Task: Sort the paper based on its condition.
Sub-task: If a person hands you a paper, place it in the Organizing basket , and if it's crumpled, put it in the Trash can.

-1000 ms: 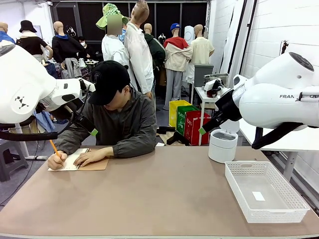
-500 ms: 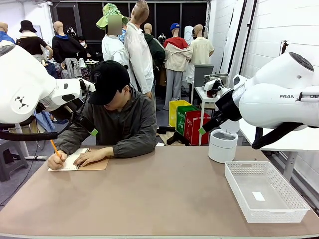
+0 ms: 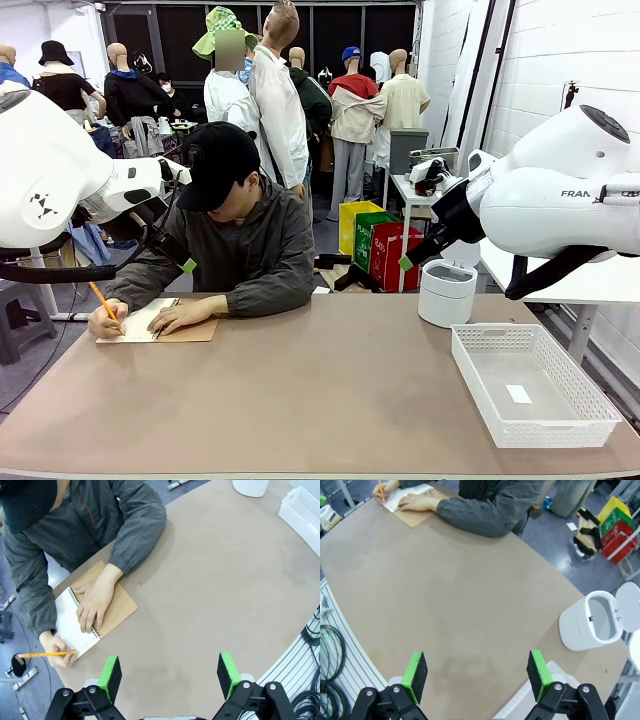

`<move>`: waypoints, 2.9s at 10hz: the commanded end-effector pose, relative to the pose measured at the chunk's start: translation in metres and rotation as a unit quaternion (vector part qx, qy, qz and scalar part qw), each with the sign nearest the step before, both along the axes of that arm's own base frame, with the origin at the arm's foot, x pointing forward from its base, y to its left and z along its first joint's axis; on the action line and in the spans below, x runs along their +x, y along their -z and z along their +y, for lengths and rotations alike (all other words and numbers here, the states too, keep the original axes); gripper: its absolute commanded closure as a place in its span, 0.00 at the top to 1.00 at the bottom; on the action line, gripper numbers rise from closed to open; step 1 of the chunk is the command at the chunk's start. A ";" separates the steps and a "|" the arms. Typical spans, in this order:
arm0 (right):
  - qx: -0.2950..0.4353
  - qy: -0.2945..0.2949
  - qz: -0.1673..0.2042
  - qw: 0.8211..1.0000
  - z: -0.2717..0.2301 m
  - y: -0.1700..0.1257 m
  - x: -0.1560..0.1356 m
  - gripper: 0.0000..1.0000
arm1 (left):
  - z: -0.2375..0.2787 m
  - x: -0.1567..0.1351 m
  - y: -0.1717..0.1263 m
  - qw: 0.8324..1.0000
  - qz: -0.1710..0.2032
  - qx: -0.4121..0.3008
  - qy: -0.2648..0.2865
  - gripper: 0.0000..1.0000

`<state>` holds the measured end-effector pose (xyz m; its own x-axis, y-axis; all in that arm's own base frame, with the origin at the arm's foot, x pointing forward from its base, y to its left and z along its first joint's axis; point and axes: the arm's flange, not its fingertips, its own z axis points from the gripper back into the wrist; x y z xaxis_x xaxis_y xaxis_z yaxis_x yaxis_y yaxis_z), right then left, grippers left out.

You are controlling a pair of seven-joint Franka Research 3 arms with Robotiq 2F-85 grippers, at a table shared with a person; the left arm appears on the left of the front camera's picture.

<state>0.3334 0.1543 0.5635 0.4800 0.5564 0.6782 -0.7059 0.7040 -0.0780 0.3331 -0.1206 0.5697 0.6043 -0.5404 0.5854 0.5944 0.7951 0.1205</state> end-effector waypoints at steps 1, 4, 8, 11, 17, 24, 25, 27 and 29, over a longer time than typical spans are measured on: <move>0.002 -0.001 0.001 1.000 0.000 0.000 0.000 1.00 | 0.001 0.000 -0.001 1.000 0.000 0.002 -0.001 1.00; 0.002 -0.001 0.001 1.000 0.000 0.000 0.000 1.00 | 0.001 0.000 -0.001 1.000 0.000 0.002 -0.001 1.00; 0.002 -0.001 0.001 1.000 0.000 0.000 0.000 1.00 | 0.001 0.000 -0.001 1.000 0.000 0.002 -0.001 1.00; 0.002 -0.001 0.001 1.000 0.000 0.000 0.000 1.00 | 0.001 0.000 -0.001 1.000 0.000 0.002 -0.001 1.00; 0.002 -0.001 0.001 1.000 0.000 0.000 0.000 1.00 | 0.001 0.000 -0.001 1.000 0.000 0.002 -0.001 1.00; 0.002 -0.001 0.001 1.000 0.000 0.000 0.000 1.00 | 0.001 0.000 -0.001 1.000 0.000 0.002 -0.001 1.00; 0.002 -0.001 0.001 1.000 0.000 0.000 0.000 1.00 | 0.001 0.000 -0.001 1.000 0.000 0.002 -0.001 1.00; 0.002 -0.001 0.001 1.000 0.000 0.000 0.000 1.00 | 0.001 0.000 -0.001 1.000 0.000 0.002 -0.001 1.00; 0.002 -0.001 0.001 1.000 0.000 0.000 0.000 1.00 | 0.001 0.000 -0.001 1.000 0.000 0.002 -0.001 1.00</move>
